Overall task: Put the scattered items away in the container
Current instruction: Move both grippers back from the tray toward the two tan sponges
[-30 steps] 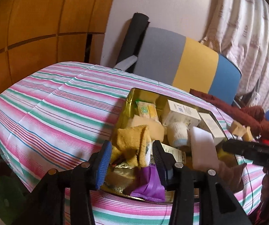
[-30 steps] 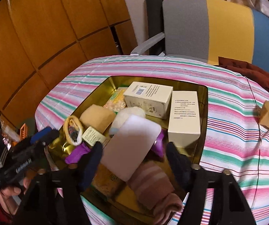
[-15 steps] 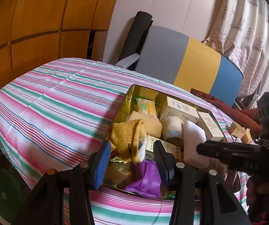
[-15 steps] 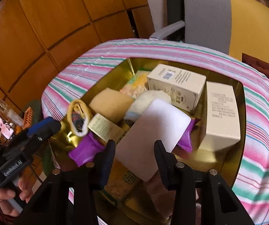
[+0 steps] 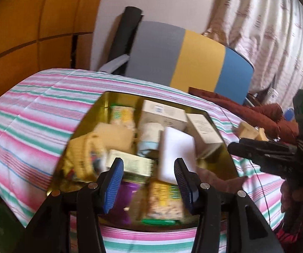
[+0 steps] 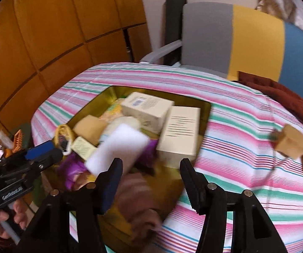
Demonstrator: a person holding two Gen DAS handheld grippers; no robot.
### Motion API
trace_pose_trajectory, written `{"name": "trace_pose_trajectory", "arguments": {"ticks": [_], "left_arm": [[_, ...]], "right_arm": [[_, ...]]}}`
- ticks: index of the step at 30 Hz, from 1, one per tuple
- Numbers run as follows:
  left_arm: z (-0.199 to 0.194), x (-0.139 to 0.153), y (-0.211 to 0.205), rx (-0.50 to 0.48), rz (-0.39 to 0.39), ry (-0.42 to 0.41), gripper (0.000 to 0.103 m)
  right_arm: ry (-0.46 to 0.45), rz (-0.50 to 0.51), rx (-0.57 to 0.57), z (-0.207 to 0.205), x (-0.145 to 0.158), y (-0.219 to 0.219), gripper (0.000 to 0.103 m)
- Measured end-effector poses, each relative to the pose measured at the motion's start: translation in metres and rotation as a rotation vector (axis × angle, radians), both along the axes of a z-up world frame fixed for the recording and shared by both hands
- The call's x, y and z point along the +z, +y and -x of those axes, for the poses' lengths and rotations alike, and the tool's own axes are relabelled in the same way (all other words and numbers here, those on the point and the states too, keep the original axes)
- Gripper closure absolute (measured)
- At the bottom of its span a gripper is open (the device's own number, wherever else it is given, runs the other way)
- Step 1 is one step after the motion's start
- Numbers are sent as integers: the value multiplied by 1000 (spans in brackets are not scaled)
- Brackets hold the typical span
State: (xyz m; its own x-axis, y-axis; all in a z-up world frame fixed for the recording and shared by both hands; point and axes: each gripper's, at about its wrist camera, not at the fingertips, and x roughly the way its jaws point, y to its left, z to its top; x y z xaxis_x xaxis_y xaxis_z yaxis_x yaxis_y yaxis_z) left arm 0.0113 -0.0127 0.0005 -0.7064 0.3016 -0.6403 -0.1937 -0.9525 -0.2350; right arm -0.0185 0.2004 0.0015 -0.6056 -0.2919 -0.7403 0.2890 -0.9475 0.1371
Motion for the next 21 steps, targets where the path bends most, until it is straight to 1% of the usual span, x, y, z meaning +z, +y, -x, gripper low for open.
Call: {"name": "trace_pose_trajectory", "arguments": {"ticks": [6,13,21], "left_arm": [[-1,4,26,-47,6,-4,53],[4,6,61,-108,-12,-30,52],[1,12,120,-230,43,-14,51]], "right_arm": [[11,-17,-73,-4,4,36,42],[20,-44,-141,-6,6,77,42],[17,-40,-254,-5,6,136,41]]}}
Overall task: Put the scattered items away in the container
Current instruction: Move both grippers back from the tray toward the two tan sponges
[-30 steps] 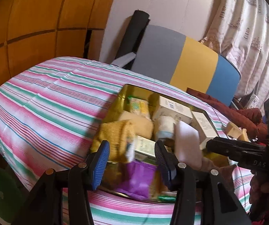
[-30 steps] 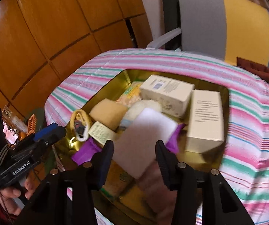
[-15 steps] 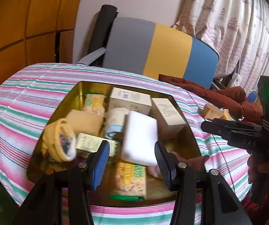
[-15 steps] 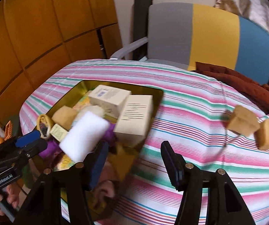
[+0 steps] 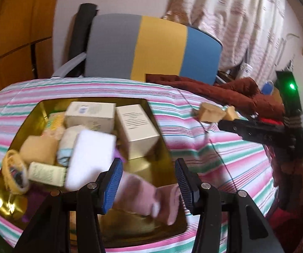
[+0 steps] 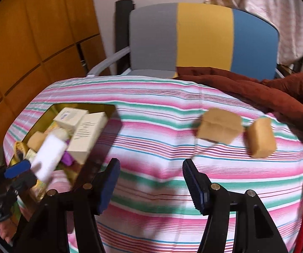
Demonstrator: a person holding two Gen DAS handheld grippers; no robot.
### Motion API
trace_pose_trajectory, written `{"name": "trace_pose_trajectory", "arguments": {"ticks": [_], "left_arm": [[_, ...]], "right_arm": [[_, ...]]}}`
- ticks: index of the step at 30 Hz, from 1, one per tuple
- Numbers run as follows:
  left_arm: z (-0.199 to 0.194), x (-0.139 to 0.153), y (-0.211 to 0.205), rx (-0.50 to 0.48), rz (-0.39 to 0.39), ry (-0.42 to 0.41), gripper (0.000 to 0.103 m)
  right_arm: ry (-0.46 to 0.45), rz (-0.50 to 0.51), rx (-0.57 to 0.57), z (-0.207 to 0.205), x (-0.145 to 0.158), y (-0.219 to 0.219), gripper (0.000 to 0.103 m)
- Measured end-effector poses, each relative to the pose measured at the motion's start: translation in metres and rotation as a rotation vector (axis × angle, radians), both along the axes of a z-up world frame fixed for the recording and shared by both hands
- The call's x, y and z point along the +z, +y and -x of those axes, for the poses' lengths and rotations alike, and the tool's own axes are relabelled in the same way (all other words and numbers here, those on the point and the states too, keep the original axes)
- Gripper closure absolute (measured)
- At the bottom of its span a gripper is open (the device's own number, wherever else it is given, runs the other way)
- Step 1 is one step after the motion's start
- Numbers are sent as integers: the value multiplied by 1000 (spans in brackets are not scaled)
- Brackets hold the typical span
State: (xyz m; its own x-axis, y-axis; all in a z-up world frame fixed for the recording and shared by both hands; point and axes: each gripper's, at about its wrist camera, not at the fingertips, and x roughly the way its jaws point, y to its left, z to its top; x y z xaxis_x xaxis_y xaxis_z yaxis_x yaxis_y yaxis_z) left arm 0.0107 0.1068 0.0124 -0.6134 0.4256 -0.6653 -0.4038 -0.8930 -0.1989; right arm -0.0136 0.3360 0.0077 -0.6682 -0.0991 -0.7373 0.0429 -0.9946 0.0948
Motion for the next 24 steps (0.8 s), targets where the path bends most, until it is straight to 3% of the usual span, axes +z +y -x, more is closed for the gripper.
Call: {"name": "trace_pose_trajectory", "arguments": {"ticks": [12,14,16,21,24], "left_arm": [[-2,5,60,-138,15,0,51],[-3,5,67,-157,19,1,51],[-4,5,73,-172,28,1,51],[-3,1,89,-196,48,-13,51],[0,0,98,-200,56,-22,51]], "right_arm": [[-33,-82,-135,12,-7,83,40],[-33,-105,-168,14,-9,100,37],[-19,-135,-220,17,-11,121,25],[0,-153,-293,28,-19,164,21],[-6,-105,-308,39,-27,185,20]]}}
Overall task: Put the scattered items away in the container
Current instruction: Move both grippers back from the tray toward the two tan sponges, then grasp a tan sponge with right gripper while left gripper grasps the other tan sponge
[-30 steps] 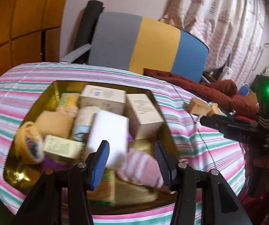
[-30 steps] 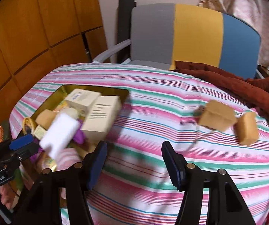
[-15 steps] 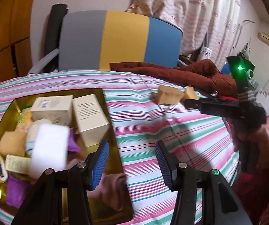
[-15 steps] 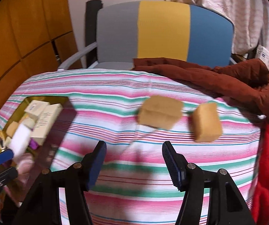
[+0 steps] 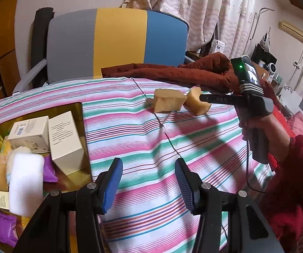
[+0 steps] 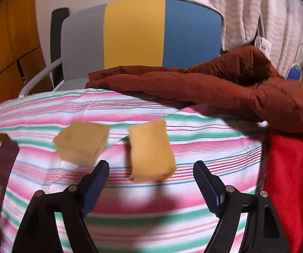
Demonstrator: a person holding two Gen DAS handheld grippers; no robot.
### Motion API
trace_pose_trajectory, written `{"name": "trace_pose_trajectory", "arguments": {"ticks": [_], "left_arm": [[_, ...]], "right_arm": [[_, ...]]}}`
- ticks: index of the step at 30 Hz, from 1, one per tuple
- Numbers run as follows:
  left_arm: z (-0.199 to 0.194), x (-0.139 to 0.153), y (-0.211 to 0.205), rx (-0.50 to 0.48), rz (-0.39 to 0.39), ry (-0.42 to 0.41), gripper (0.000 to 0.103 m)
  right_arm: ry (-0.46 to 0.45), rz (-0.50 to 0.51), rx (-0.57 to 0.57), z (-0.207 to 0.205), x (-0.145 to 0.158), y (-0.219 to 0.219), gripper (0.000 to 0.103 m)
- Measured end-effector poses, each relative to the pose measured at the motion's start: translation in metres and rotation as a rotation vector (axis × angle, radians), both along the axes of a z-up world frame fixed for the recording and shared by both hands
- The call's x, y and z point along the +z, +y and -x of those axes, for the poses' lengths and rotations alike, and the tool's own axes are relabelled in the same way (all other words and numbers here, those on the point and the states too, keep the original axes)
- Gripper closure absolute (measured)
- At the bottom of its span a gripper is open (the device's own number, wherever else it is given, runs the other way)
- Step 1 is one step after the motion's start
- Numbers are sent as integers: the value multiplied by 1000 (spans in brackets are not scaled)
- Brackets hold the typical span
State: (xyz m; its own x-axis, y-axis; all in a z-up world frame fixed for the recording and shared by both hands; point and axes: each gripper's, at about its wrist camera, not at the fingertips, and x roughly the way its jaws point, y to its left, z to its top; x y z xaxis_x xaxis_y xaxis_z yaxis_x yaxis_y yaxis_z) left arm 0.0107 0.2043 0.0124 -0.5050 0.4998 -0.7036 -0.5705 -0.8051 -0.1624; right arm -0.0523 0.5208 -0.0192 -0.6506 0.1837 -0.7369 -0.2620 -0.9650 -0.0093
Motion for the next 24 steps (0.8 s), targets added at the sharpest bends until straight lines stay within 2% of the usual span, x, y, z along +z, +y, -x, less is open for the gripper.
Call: {"name": "trace_pose_trajectory", "arguments": {"ticks": [5,8,10,11,12,16,20,24], "left_arm": [[9,-2,13,-5,0,-12,51],[16,-4,23,-6,-3,-22,51],[22,-6,33,-8,-4,-20,51],[25,-7,39,-13,-3,-20,51],[28,-8,45,-18,0,-20,50],[44,-10,70,-35,-8,-26,36],[67,-15,100,-38,-8,-50,30],[88,-20,129,-43,35,-59,28]], "right_arm": [[-12,58,-15,19,-19,19,19],[-32,74,15,28,-30,23,22],[-55,93,47,34,-38,22,36],[-62,94,48,35,-40,22,40],[-72,105,49,37,-43,22,49],[-81,161,49,38,-45,28,50],[-79,199,2,35,-39,34,51],[-101,137,-29,34,-36,37,51]]}}
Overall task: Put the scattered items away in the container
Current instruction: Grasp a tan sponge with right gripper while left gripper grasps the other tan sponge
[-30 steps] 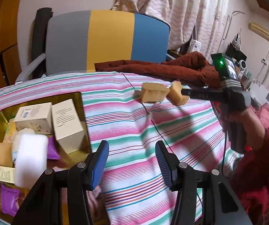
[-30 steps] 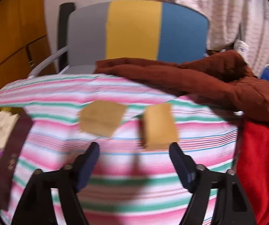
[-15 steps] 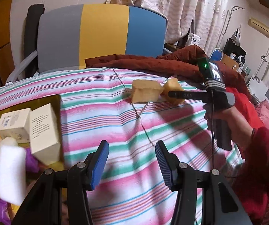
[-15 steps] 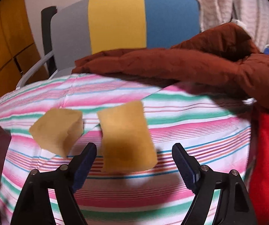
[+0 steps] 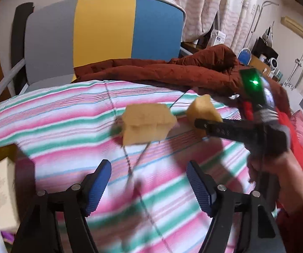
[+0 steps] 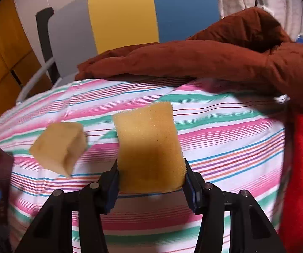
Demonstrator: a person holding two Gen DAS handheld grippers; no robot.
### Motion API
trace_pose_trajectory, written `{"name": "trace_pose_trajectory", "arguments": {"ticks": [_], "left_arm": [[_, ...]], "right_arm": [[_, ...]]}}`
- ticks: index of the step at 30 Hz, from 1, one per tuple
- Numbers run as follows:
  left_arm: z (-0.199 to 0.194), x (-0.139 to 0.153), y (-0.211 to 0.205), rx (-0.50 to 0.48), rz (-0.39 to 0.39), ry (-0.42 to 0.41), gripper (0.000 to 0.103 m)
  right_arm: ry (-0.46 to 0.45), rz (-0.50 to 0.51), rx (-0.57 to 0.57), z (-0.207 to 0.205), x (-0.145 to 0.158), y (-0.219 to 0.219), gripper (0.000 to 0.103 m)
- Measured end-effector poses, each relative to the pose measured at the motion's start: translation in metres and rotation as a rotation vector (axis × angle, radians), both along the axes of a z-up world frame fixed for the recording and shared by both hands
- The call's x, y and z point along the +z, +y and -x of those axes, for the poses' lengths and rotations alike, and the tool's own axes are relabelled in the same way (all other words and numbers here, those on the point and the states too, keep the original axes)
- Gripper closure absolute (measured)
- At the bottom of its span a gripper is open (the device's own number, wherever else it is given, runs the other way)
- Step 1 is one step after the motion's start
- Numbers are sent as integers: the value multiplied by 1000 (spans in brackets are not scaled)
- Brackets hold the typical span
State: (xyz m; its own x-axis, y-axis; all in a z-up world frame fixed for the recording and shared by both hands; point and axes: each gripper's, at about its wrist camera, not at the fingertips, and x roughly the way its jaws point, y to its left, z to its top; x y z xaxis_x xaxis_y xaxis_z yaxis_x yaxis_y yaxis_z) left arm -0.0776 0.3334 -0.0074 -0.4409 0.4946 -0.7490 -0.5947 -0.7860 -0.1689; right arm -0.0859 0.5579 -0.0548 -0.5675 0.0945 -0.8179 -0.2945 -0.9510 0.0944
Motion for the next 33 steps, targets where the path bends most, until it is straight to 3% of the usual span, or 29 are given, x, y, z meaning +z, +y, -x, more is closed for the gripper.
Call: {"name": "trace_pose_trajectory", "arguments": {"ticks": [2,9,12,14,17,19,21,22,28,33], "left_arm": [[10,-3,16,1,44,27,21],[36,-17,58,-31,153,67,14],[48,-19,61,5,127,81,13],[57,-23,62,27,116,76,7],[64,-31,67,12,123,47,5],[66,-35,71,5,135,61,8],[65,-39,73,-11,128,65,24],[65,-41,73,-15,127,58,27],[64,-46,66,27,78,53,30],[55,-49,66,23,88,76,32]], "right_arm": [[-6,-11,-4,-2,1,3,51],[-21,7,-22,-3,0,10,50],[-17,35,-39,-6,0,16,50],[-13,48,-46,-7,1,18,50],[-9,57,-44,-7,2,18,50],[-8,64,-37,-6,2,17,50],[-9,62,-31,-5,1,16,50],[-10,61,-28,-5,1,15,50],[-17,59,-27,-3,-2,14,50],[-19,49,-23,-2,-4,11,50]]}}
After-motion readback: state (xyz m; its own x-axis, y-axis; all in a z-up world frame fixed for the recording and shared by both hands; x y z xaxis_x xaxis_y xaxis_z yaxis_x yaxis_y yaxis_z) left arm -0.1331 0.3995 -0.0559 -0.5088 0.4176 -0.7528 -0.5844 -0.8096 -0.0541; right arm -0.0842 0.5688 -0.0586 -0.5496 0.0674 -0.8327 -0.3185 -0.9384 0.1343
